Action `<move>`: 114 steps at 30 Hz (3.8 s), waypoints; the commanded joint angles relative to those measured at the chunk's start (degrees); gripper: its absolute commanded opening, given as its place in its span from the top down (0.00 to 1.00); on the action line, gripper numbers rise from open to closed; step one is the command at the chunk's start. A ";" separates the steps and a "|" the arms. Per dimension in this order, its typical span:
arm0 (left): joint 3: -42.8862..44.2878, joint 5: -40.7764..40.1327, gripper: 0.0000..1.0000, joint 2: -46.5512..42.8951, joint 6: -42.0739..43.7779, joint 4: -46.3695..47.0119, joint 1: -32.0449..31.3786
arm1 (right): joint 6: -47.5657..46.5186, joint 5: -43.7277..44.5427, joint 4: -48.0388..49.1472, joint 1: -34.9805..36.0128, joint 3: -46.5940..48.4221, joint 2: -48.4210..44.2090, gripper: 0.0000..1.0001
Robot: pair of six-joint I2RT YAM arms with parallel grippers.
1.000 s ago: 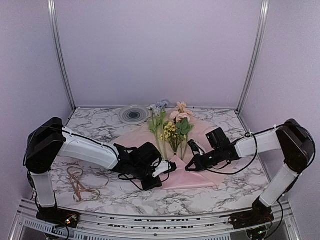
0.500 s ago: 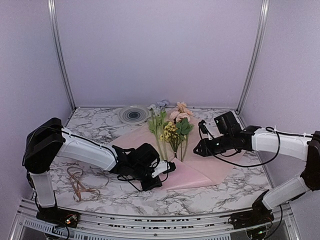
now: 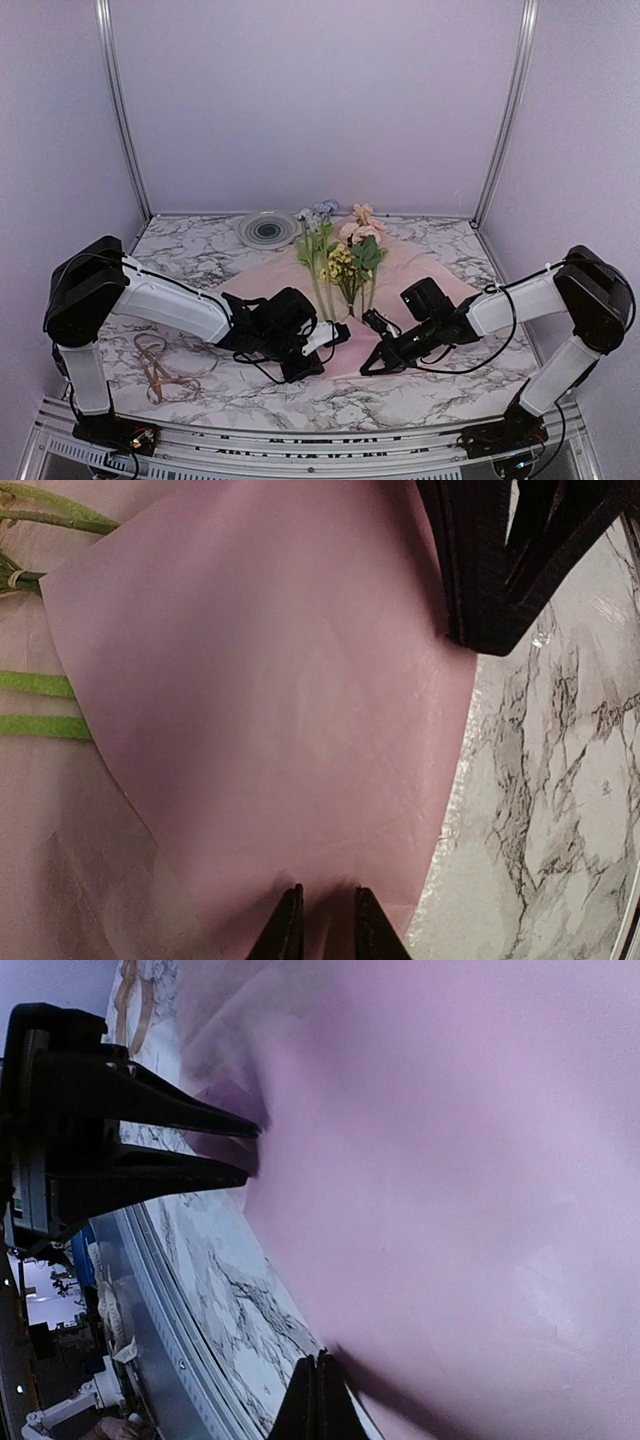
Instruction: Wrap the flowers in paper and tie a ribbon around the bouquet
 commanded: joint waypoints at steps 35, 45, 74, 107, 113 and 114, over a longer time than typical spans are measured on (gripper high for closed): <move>-13.10 -7.68 0.86 -19.35 -13.74 -19.19 0.33 | -3.13 22.00 -23.68 -3.62 -0.46 -4.35 1.00; 7.60 -6.59 0.87 -5.24 -4.33 -16.10 -0.78 | -2.34 26.12 -26.30 -1.84 2.25 -5.41 1.00; 9.49 -5.31 0.87 6.34 -0.10 -16.67 -1.97 | 1.77 45.72 -51.04 0.51 8.01 -9.39 1.00; 36.16 -3.57 0.82 19.11 2.29 -19.07 -6.39 | 7.52 37.95 -45.11 -8.19 5.26 -29.02 0.56; 35.91 -7.11 0.82 20.12 3.28 -19.07 -6.52 | 0.97 20.67 -33.89 -7.36 2.23 -29.13 0.44; 35.73 -7.08 0.82 20.00 3.24 -19.08 -6.52 | 0.04 16.16 -29.30 -7.31 0.18 -29.04 0.39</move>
